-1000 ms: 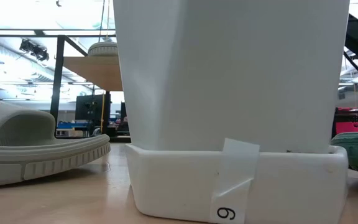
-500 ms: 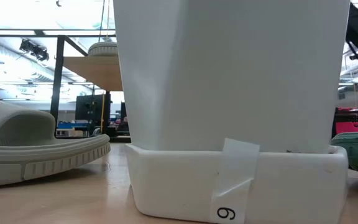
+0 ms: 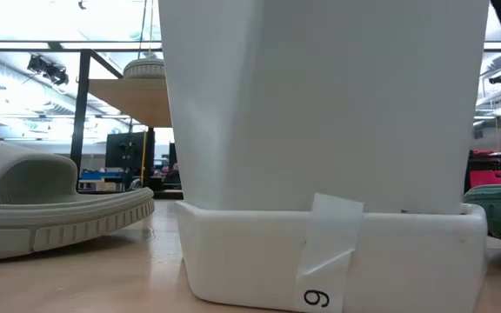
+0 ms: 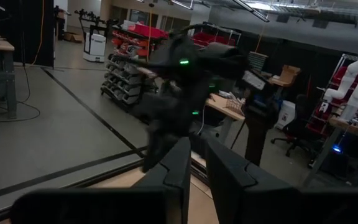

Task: Pick and place slides into the shelf
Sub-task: Put the gray slide on the shelf aligned with the other gray slide

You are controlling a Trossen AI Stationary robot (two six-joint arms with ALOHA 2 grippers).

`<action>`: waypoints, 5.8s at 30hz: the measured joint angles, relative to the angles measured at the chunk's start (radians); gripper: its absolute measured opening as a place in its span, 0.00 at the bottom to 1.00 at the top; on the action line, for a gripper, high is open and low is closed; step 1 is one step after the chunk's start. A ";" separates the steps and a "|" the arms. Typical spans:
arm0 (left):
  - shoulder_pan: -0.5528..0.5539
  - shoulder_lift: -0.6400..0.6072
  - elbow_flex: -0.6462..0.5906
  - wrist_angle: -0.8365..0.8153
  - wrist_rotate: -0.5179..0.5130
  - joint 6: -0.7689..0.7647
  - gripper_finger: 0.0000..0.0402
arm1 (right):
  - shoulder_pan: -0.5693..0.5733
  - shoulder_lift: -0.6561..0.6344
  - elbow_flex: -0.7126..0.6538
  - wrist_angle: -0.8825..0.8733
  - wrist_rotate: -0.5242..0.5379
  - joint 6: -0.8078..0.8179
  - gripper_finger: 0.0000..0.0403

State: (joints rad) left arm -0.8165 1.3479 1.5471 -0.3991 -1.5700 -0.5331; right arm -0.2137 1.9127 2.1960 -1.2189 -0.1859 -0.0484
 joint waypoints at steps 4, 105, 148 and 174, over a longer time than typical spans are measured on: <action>0.000 0.005 0.000 -0.003 0.007 -0.004 0.13 | 0.091 -0.038 0.000 -0.045 -0.005 0.009 0.00; -0.129 0.461 -0.210 -0.445 1.099 -1.801 0.33 | 0.341 -0.903 -1.026 0.379 0.211 0.712 0.18; -0.142 0.459 -0.280 -0.459 1.129 -1.756 0.25 | 0.352 -0.903 -1.026 0.394 0.181 0.736 0.17; -0.108 0.526 -0.281 -0.440 1.031 -1.732 0.42 | 0.376 -0.897 -1.026 0.469 0.203 0.806 0.17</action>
State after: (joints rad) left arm -0.9241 1.8735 1.2663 -0.8390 -0.5392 -2.2650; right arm 0.1627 1.0153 1.1698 -0.7494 0.0170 0.7581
